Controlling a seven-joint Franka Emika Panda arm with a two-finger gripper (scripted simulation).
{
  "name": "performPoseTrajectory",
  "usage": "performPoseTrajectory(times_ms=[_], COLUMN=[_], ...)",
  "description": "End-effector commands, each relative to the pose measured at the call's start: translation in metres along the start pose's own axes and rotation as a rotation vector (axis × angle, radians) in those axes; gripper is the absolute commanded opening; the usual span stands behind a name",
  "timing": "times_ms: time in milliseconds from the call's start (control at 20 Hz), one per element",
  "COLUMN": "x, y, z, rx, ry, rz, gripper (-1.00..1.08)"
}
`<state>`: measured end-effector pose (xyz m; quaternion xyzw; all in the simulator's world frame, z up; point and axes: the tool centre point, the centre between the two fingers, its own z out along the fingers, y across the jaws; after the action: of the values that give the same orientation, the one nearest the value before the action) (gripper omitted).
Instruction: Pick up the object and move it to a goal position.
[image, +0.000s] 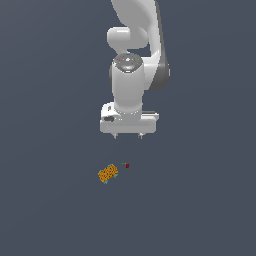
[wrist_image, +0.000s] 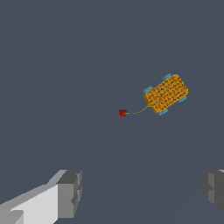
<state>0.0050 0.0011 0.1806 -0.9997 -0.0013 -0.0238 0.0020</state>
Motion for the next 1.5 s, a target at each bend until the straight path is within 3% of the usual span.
performPoseTrajectory(times_ms=[0,800,1450], x=[0.0,-0.003,0.019], y=[0.0,0.001,0.016], z=[0.0,-0.004,0.022], rx=[0.0,-0.004,0.001], ry=[0.0,-0.012,-0.023], rz=[0.0,0.002,0.241], gripper=[1.0,1.0,1.0])
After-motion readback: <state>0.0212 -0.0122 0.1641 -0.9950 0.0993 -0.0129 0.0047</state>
